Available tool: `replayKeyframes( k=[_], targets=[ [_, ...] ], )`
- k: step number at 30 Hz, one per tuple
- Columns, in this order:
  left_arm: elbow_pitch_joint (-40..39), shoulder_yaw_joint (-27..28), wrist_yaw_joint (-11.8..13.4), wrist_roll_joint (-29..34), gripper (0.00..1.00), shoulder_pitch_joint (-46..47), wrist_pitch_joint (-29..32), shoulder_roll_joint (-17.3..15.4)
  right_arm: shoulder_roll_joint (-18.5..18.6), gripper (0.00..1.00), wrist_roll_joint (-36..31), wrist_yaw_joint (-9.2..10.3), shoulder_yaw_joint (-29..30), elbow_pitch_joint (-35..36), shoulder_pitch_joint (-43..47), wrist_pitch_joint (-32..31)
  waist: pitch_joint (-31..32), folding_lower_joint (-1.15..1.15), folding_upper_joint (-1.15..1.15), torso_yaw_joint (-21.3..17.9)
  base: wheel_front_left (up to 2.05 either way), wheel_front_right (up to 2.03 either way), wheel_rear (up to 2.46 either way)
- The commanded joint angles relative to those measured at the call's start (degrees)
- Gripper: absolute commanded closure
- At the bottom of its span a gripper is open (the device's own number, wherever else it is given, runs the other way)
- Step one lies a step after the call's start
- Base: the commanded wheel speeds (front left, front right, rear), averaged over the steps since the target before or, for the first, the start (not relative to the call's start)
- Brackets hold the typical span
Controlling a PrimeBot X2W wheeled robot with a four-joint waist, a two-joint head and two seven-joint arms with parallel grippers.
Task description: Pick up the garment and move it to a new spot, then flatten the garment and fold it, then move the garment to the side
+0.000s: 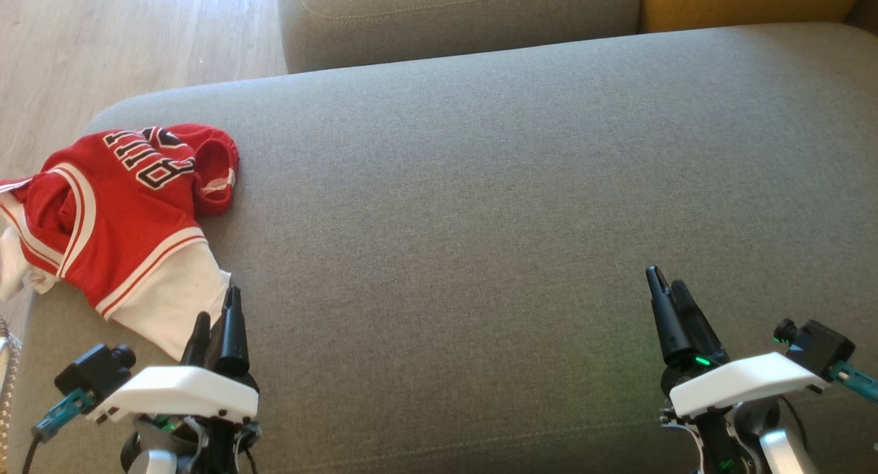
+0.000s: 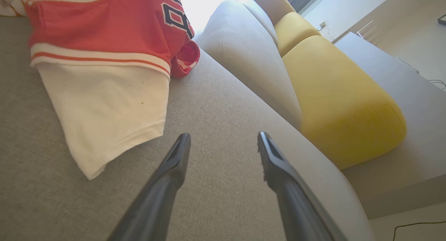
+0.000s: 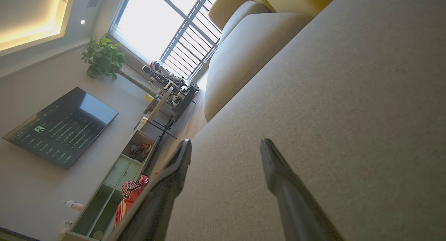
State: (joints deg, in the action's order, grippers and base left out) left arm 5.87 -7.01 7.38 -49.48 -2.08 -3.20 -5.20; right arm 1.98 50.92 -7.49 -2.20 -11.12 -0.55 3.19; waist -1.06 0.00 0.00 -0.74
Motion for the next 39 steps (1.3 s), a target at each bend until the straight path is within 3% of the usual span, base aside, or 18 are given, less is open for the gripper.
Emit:
replayKeyframes(
  k=[1,22,31,39],
  targets=[
    [-2.6,0.4,0.6,2.0,0.0,2.0,-0.8,-1.2,0.5,0.0,-1.4,-0.01,-1.0,2.6,-2.8,0.8,0.0,0.0,0.0,0.0,0.0,0.0,0.0],
    [-8.5,-5.6,9.0,16.3,0.0,1.9,-4.4,-4.1,0.6,0.0,-13.1,0.0,-3.4,5.1,-2.8,4.3,0.1,0.0,0.0,-0.1,0.0,0.0,0.0],
    [-10.0,-6.7,9.5,21.4,0.0,1.4,-5.7,-4.2,0.7,0.0,-19.0,0.0,-4.5,5.8,-2.9,5.7,0.3,0.0,0.0,-0.1,0.0,0.0,0.0],
    [-10.7,-6.8,8.1,26.5,0.0,0.4,-7.1,-3.8,0.7,0.0,-24.9,0.0,-5.2,5.6,-3.0,7.0,0.4,0.0,0.0,-0.4,0.0,0.0,0.0]
  ],
)
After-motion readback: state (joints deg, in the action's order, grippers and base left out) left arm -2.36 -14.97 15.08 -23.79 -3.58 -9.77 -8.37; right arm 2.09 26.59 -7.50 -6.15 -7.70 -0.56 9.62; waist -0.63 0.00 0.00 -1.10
